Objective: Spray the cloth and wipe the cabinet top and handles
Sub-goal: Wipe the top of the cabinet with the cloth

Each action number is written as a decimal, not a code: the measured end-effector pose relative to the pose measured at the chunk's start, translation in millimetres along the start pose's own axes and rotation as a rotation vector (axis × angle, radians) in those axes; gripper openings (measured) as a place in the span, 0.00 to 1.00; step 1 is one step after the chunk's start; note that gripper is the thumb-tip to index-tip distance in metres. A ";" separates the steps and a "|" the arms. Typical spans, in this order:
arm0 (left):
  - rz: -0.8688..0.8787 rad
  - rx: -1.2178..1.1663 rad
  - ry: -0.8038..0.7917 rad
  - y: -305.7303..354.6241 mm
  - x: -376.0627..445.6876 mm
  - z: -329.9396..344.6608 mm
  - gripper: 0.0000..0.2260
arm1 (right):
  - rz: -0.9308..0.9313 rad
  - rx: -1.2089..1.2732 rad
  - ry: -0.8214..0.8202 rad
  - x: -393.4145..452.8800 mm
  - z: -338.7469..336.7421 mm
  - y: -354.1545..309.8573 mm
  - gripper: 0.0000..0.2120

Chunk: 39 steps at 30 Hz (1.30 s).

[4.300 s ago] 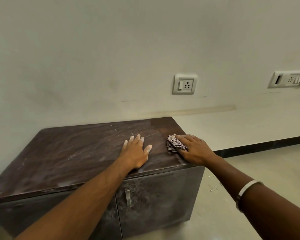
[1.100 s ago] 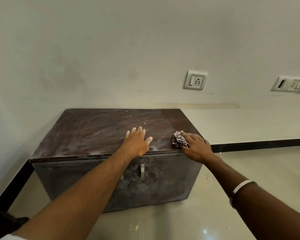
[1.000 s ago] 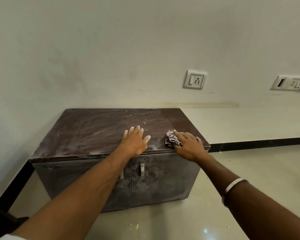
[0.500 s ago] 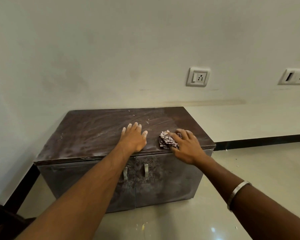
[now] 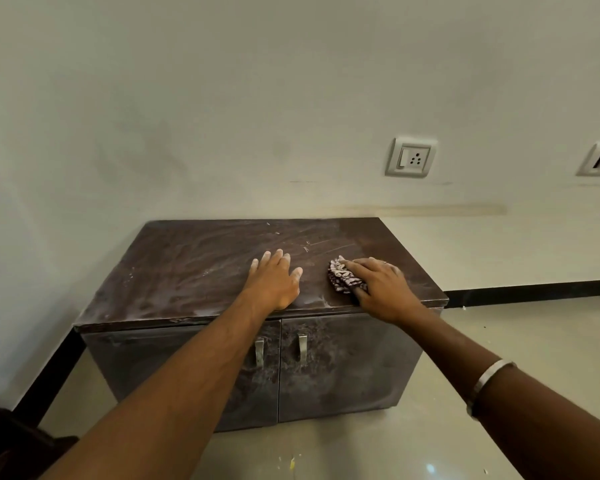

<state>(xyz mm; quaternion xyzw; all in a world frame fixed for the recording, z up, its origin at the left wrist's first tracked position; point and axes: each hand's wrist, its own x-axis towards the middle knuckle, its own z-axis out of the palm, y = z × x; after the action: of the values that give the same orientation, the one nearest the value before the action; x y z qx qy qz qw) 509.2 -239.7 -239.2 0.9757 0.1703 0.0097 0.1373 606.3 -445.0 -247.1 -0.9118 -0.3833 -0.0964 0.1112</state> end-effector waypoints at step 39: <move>0.037 0.015 -0.006 -1.7 69.2 5.9 0.26 | 0.070 -0.005 -0.088 46.1 12.3 44.9 0.25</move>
<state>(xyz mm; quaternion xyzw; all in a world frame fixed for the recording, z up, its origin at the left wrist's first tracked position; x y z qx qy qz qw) 574.2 -216.5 -247.3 0.9797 0.1518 0.0079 0.1304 671.5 -440.9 -252.7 -0.9284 -0.3552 -0.0532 0.0956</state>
